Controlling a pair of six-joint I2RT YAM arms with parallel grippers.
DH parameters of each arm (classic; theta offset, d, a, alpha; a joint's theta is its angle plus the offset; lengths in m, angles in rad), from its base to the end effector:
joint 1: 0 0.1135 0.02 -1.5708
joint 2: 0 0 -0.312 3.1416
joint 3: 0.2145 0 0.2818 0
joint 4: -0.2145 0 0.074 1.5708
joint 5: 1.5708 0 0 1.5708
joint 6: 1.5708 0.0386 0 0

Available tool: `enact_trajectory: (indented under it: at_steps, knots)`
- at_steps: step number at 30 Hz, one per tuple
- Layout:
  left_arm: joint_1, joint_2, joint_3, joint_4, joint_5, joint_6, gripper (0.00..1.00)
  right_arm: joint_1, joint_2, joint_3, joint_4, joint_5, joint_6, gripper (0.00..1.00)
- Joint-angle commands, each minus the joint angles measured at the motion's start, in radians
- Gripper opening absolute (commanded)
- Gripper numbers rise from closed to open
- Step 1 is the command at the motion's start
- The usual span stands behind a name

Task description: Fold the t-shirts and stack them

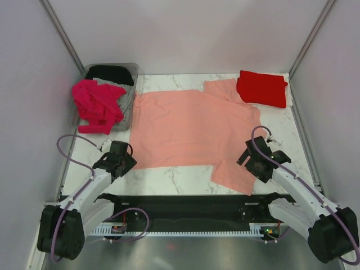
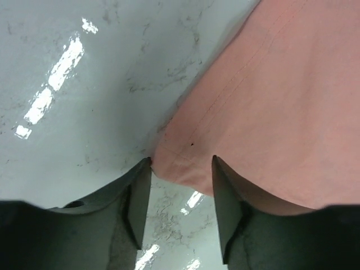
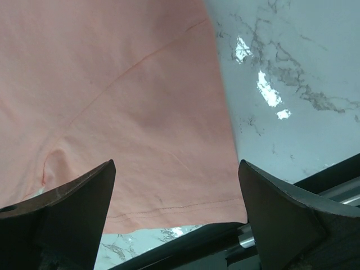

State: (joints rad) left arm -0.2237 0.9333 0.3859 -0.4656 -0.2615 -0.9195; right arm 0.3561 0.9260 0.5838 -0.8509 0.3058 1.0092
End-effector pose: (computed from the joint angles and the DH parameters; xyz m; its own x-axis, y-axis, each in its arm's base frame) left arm 0.1578 -0.0257 0.1777 -0.5658 -0.6592 -0.4953 -0.6089 0.7391 -0.2880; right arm 0.1473 0.0424 0.2240 -0.6572 0.6167 -0.4332 0.6158 0.7709 0.1631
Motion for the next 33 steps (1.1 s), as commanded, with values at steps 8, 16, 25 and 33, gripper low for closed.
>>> enact_trajectory:
  at_steps: [8,16,25,33]
  knots:
    - [0.018,0.032,-0.001,0.145,-0.021,0.027,0.06,0.104,0.045,-0.147,0.09,-0.143,0.196,0.98]
    - [0.026,0.005,-0.015,0.154,-0.009,0.036,0.02,0.213,0.06,-0.141,0.061,-0.074,0.298,0.92]
    - [0.027,0.002,-0.016,0.157,-0.004,0.039,0.02,0.245,-0.056,-0.167,0.058,-0.031,0.347,0.26]
    - [0.027,0.002,-0.016,0.156,0.004,0.041,0.02,0.248,-0.136,-0.165,0.033,-0.037,0.35,0.0]
